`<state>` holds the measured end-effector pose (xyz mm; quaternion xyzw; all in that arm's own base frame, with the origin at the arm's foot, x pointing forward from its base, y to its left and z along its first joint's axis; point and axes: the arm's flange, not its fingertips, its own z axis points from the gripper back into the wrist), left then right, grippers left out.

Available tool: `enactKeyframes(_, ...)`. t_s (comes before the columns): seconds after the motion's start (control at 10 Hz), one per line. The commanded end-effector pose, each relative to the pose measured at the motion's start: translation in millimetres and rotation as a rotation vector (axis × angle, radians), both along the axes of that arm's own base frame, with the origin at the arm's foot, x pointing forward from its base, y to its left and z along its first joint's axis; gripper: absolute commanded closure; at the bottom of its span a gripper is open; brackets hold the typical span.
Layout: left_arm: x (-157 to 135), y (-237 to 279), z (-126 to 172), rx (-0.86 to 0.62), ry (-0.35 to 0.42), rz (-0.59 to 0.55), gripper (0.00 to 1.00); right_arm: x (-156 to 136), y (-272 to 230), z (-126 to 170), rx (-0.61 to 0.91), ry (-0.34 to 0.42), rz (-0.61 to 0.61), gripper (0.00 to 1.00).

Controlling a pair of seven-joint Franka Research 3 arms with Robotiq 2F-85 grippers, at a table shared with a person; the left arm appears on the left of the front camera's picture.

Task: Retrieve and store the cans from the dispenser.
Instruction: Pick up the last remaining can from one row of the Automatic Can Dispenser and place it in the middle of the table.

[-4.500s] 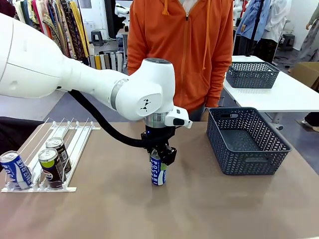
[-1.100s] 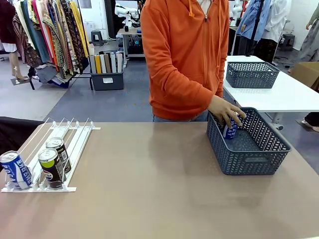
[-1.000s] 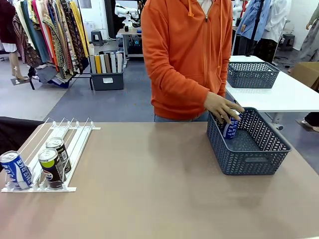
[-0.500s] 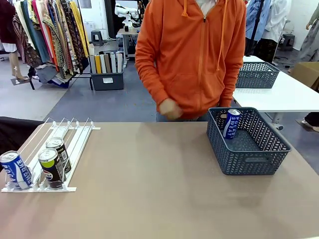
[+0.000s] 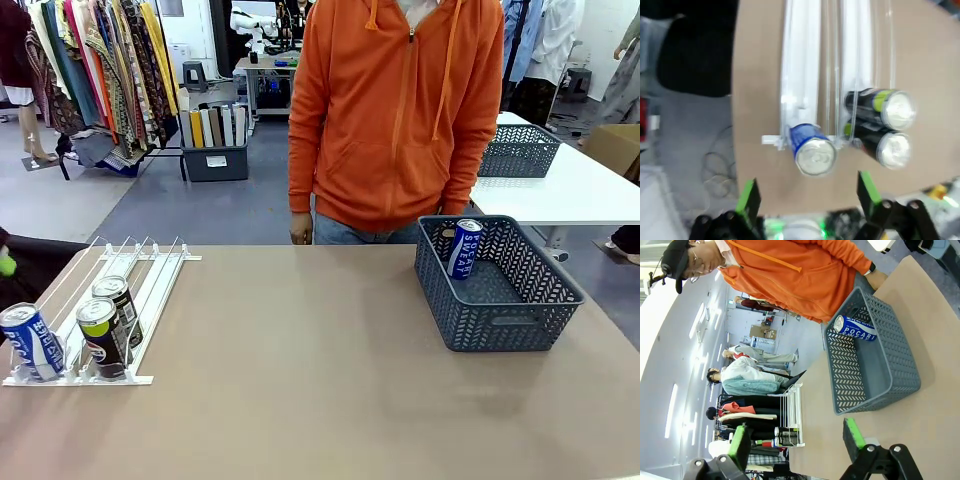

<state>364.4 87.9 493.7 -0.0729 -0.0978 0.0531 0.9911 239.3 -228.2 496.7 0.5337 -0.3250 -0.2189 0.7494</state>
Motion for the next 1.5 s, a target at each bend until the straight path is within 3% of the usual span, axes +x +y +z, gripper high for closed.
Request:
enactKeyframes(0.0, -4.0, -16.6, -24.3, 0.079, 0.063, -0.019, 0.0, 2.9, 0.4, 1.1, 0.004, -0.039, -0.003, 0.0)
enactKeyframes(0.4, 2.7, -24.9, -48.5, 0.093, 0.048, 0.048, 0.0, 2.9, 0.4, 1.1, 0.004, -0.039, -0.003, 0.0)
enactKeyframes(0.7, 10.8, -33.0, -67.6, 0.07, 0.055, 0.033, 0.0, 2.9, 0.4, 1.1, 0.004, -0.039, -0.003, 0.0)
enactKeyframes(1.1, 18.8, -39.2, -105.8, 0.09, 0.15, 0.031, 0.0, 2.9, 0.4, 1.1, 0.004, -0.039, -0.003, 0.0)
enactKeyframes(1.4, 18.7, -39.7, -106.6, 0.074, 0.136, 0.041, 0.0, 2.9, 0.4, 1.1, 0.004, -0.039, -0.003, 0.0)
